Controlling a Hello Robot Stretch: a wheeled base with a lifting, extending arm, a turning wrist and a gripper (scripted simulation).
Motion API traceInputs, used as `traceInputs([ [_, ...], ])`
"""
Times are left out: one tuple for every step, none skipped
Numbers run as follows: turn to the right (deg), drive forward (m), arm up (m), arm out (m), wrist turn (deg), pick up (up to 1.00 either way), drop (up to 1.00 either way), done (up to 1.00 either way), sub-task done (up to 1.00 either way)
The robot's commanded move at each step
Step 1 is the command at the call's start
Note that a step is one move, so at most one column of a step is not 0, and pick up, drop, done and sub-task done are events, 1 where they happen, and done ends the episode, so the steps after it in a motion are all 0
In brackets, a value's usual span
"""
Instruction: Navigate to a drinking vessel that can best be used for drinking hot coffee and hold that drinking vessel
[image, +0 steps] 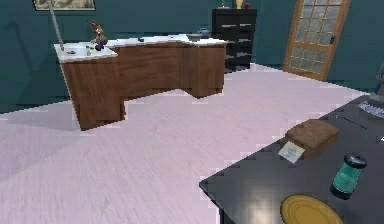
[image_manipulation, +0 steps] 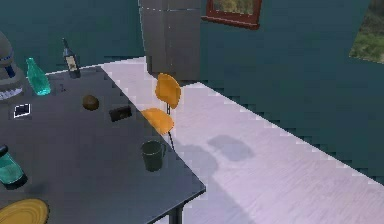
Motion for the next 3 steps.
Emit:
traceInputs([
  [0.0,0.0,0.36,0.0,0.0,0.0,0.0,0.0,0.0],
  [0.0,0.0,0.0,0.36,0.0,0.0,0.0,0.0,0.0],
  [0.0,0.0,0.0,0.0,45.0,0.0,0.0,0.0,0.0],
])
